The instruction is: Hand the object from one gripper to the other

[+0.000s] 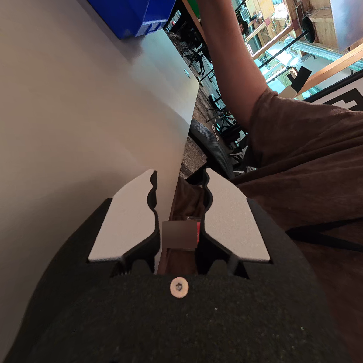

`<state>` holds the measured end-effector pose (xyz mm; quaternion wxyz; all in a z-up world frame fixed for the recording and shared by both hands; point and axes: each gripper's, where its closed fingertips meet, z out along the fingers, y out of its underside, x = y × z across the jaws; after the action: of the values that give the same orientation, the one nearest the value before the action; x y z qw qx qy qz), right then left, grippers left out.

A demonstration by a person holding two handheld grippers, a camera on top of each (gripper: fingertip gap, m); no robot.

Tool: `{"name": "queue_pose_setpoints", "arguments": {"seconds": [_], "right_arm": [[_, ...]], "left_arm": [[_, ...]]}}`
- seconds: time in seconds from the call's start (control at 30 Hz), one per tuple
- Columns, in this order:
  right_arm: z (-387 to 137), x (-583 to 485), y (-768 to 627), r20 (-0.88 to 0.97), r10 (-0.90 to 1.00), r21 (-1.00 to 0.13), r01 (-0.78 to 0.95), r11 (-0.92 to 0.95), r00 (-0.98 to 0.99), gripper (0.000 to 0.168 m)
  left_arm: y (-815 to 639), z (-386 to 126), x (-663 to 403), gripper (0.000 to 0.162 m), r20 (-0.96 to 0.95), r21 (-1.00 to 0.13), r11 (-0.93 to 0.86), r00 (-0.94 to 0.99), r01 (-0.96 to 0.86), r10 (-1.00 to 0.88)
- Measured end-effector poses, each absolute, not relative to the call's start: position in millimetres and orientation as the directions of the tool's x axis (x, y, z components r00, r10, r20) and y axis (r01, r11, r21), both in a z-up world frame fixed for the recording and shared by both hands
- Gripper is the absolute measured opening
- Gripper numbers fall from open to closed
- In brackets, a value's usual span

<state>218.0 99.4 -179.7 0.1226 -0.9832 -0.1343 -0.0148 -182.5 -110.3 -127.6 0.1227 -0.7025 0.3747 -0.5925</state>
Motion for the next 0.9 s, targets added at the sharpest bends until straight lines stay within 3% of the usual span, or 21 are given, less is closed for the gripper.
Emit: {"name": "queue_pose_setpoints", "arguments": {"seconds": [0.27,0.33,0.43,0.53,0.6,0.77,0.9], "right_arm": [[-184,205,105,-0.016,0.266,-0.213,0.256,-0.943,0.964,0.034],[-175,208,106,0.004,0.252,-0.254,0.244,-0.936,0.968,0.045],[-120,204,105,0.023,0.209,-0.479,0.195,-0.856,0.978,0.053],[-48,169,78,-0.017,0.244,-0.773,0.142,-0.619,0.970,0.047],[-24,130,46,-0.086,0.329,-0.886,0.079,-0.458,0.941,0.047],[-43,25,-28,-0.295,0.526,-0.926,-0.103,-0.363,0.798,0.049],[-78,-37,-53,-0.180,0.609,-0.972,-0.045,-0.229,0.772,0.048]], "left_arm": [[-114,-134,-182,0.044,0.725,-0.618,-0.666,0.025,-0.419,-0.688],[-114,-136,-182,0.045,0.711,-0.626,-0.652,0.032,-0.428,-0.703],[-114,-138,-183,0.045,0.690,-0.637,-0.636,0.046,-0.436,-0.722],[-111,-136,-184,0.045,0.685,-0.643,-0.634,0.049,-0.430,-0.727],[-108,-136,-185,0.045,0.666,-0.657,-0.622,0.059,-0.426,-0.743],[-98,-137,-188,0.045,0.540,-0.727,-0.520,0.093,-0.449,-0.836],[-94,-140,-191,0.046,0.415,-0.769,-0.418,0.119,-0.484,-0.902]]}}
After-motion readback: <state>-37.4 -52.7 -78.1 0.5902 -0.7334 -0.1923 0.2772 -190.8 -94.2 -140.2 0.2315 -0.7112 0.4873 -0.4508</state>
